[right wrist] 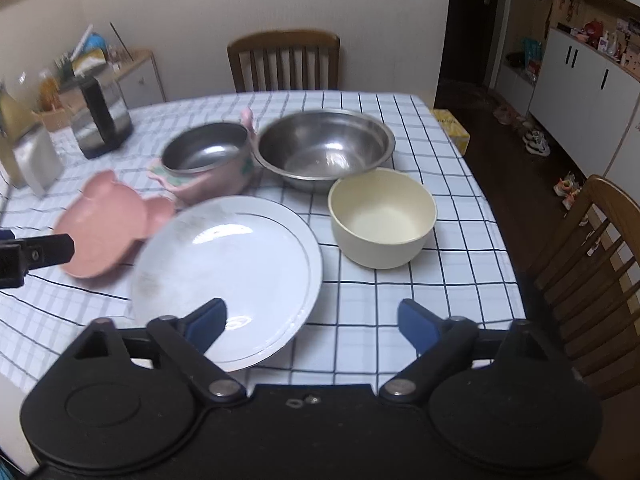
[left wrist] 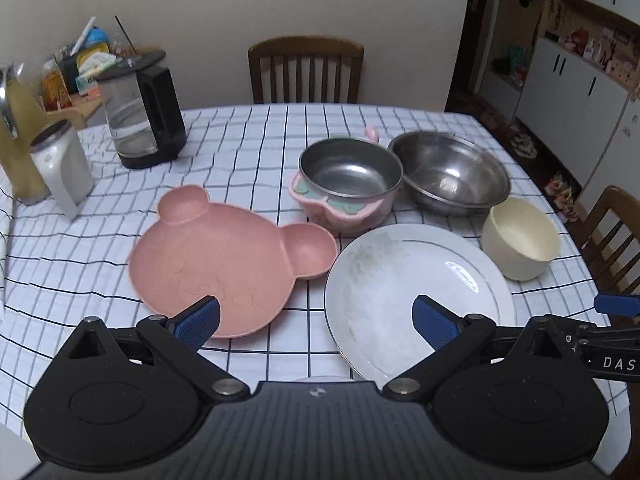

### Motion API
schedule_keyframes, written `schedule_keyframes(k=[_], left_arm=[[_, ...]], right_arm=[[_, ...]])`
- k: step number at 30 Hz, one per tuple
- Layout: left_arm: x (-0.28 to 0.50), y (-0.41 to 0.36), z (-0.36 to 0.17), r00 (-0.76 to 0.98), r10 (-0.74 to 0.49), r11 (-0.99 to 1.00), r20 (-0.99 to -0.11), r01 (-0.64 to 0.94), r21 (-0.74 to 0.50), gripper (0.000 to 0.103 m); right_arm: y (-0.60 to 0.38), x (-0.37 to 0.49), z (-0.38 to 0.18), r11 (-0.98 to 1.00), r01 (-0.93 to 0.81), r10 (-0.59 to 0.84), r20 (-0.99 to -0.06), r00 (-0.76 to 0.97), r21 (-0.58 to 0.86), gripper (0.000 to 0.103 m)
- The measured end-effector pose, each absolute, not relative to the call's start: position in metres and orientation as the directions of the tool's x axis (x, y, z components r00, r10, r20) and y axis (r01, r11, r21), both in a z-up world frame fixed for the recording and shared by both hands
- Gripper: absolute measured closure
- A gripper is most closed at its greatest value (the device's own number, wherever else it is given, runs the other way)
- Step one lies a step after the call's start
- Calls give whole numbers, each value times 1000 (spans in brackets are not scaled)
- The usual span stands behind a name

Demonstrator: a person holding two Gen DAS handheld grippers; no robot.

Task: Organize plates and bowls
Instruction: 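Move both grippers to the large white floral plate and close on its rim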

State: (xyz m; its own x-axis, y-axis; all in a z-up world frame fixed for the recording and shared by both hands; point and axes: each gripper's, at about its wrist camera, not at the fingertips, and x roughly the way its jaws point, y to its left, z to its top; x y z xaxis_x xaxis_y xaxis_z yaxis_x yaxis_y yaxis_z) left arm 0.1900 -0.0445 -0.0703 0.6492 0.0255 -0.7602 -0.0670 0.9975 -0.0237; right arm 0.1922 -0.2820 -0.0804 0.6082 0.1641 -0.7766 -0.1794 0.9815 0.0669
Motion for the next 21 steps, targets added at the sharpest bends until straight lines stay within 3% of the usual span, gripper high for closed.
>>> schedule_keyframes(k=[5,11,13,15,20,21], left_arm=[[222,-47,-100,600,30,997,-799,-73,-17,1],[249,-47,-130,528,30,996,-849,-83,-16,16],[256,-44,-138,496,10,995,-868,-94,-42,27],[260,-43,-142,481,-5,993,-877,-98,-59,32],[267,-48,-146,472,-21,994,-881,-87,-70,32],[268,-47,-147,466,-34,992,-884,-92,-86,36]], right_arm=[[-285,223,-108,978,-195,173,-809,562,74,22],[-287,252,-131,977,-191,178,-843,508,91,36],[-287,257,-135,976,-191,188,-850,492,105,43],[-288,261,-139,975,-189,197,-856,478,119,47],[-286,272,-148,971,-190,214,-872,441,143,55],[-286,274,-149,969,-192,226,-873,432,156,58]])
